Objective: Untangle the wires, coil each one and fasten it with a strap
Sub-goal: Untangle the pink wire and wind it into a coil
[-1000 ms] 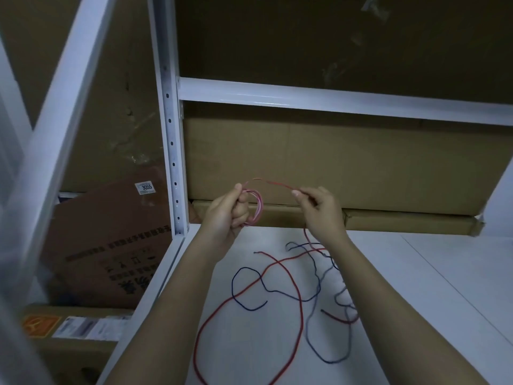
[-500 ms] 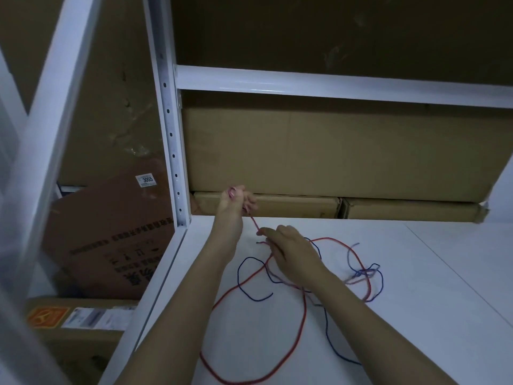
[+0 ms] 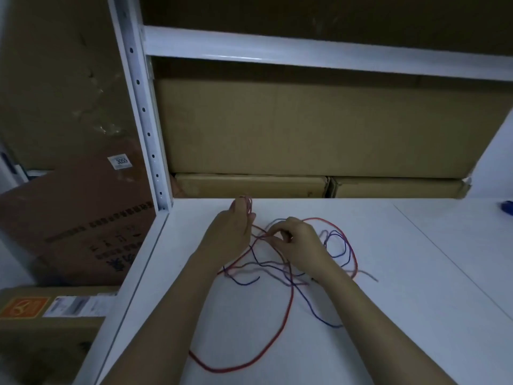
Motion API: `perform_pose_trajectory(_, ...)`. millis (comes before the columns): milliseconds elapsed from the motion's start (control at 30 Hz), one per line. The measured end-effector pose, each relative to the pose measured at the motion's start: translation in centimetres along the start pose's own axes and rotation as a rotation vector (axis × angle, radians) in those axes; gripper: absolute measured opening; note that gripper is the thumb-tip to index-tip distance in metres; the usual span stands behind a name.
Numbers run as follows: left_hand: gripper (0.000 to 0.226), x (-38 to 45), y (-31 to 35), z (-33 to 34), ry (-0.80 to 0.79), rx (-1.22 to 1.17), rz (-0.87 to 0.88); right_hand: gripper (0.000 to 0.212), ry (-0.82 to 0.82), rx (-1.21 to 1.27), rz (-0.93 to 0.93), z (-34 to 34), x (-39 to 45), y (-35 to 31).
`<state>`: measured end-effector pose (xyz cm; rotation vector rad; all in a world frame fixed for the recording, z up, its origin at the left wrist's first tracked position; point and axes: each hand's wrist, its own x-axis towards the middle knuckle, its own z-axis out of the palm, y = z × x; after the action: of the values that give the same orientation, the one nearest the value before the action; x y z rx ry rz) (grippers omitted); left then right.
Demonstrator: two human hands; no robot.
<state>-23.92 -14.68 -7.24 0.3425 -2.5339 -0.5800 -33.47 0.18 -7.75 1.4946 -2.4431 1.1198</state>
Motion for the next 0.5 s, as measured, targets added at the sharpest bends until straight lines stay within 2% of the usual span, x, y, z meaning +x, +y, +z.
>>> perform_pose_trajectory(100, 0.032, -0.3, -0.3, 0.5, 0.0, 0.039, 0.01, 0.013, -0.097, -0.05, 0.05, -0.6, -0.6, 0.9)
perform_pose_trajectory(200, 0.026, -0.5, -0.8, 1.2, 0.021, 0.066, 0.015, 0.017, -0.196, 0.039, 0.126, -0.8, -1.3, 1.2)
perform_pose_trajectory(300, 0.025, -0.5, -1.1, 1.6, -0.019, -0.033, -0.09, 0.018, -0.261, 0.029, 0.125, -0.2, -1.9, 0.9)
perform_pose_trajectory(367, 0.023, -0.7, -1.4, 1.7, -0.041, -0.122, -0.152, 0.017, -0.179, -0.037, 0.058, 0.4, -2.2, 0.4)
perform_pose_trajectory(433, 0.019, -1.1, -1.5, 1.7, -0.061, -0.233, -0.182, 0.021, 0.047, -0.122, -0.039, 1.0, -2.1, -0.3)
perform_pose_trajectory(500, 0.02, -1.4, -1.3, 1.4, -0.075, -0.369, -0.218, 0.033, 0.174, -0.155, -0.074, 1.3, -1.3, -1.1)
